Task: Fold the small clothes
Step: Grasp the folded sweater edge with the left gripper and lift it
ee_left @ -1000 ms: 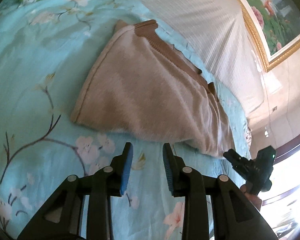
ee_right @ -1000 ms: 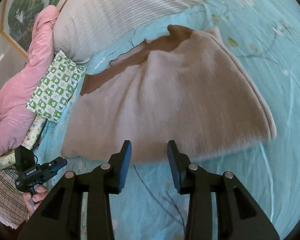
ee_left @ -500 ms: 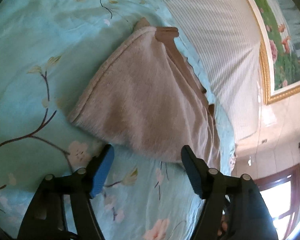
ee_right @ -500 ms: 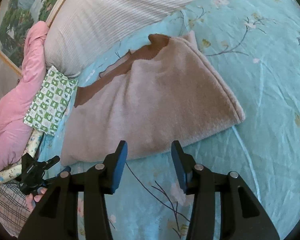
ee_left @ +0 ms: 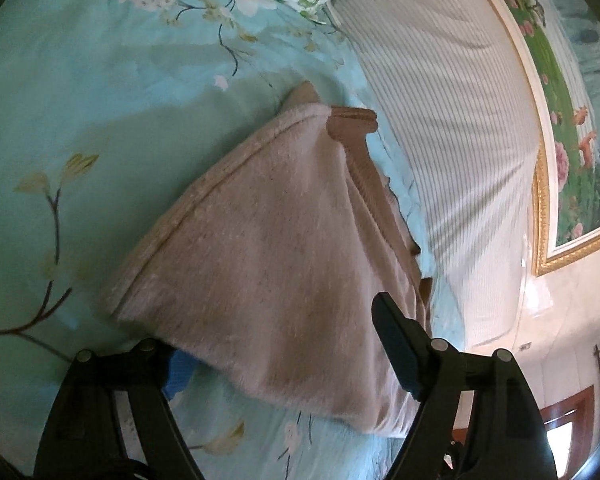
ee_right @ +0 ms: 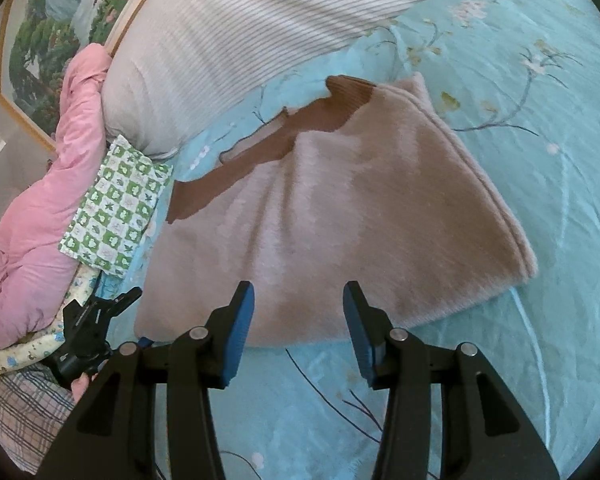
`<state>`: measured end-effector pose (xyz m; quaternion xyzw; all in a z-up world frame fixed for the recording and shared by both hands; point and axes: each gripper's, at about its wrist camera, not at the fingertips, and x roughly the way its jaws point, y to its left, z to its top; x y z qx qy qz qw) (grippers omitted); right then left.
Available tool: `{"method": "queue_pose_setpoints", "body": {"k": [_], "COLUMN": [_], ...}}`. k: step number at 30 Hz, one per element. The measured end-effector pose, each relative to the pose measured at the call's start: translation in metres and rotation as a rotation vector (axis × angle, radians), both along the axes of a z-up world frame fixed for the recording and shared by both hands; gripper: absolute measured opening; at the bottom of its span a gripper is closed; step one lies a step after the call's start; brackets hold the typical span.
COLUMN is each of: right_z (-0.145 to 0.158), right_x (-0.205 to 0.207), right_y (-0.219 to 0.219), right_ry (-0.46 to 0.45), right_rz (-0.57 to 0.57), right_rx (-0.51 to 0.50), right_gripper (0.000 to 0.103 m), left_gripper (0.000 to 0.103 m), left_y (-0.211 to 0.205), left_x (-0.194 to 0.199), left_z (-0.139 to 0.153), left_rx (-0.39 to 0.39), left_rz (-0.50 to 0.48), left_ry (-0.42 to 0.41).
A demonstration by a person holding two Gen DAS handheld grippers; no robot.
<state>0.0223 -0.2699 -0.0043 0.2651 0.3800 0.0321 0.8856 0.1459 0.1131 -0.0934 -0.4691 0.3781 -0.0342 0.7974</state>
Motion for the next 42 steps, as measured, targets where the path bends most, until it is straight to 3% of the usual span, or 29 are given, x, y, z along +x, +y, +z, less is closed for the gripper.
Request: {"method": "queue_pose_setpoints", "body": {"k": [2,4,5,6,9,15,23,26,30,34,37,42], "right_z": [0.001,0.002,0.003,0.004,0.007,0.016,0.027,0.031,0.029,0.011,-0.004,-0.004], "right_x": [0.006,0.011,0.015,0.018,0.025,0.033,0.047,0.054,0.07,0.091,0.111,0.145], "right_y": [0.001,0.002,0.001,-0.001,-0.01,-0.029,-0.06,-0.074,-0.077,-0.069,-0.055,-0.023], "right_ry": [-0.007,-0.01,-0.014,-0.017,-0.023,-0.038,-0.033,-0.037,-0.026,0.011,0.053,0.062], "right_rz": [0.007,0.01,0.013,0.014,0.005,0.009,0.019,0.03,0.06,0.118,0.172,0.247], "right_rx": [0.006,0.008,0.007,0.007,-0.006,-0.015,0.007,0.049,0.101,0.18,0.221,0.188], "right_gripper": [0.048,0.048,0.048,0.048,0.048,0.048,0.048,0.048,0.049,0.059,0.059,0.056], "left_gripper": [0.07,0.051,0.031,0.019,0.012,0.009,0.008,0.007,0.006,0.006,0.006,0.006], "left_y": [-0.002,0.0,0.002,0.004,0.007,-0.028,-0.14,-0.187,-0.236,-0.248,-0.242,-0.243], "left_x": [0.003,0.005,0.006,0.007,0.005,0.001,0.013,0.019,0.027,0.027,0.023,0.023], "left_z": [0.0,-0.002,-0.005,-0.007,-0.001,0.048,0.097,0.096,0.065,0.044,0.048,0.054], "left_rx": [0.019,0.024,0.019,0.014,0.048,0.197,0.343,0.365,0.422,0.439,0.435,0.481], "left_rz": [0.003,0.001,-0.003,-0.008,-0.025,-0.118,-0.386,-0.507,-0.625,-0.643,-0.638,-0.649], "left_ry": [-0.002,-0.002,0.0,0.0,-0.037,-0.171,-0.327,-0.346,-0.284,-0.244,-0.263,-0.278]}}
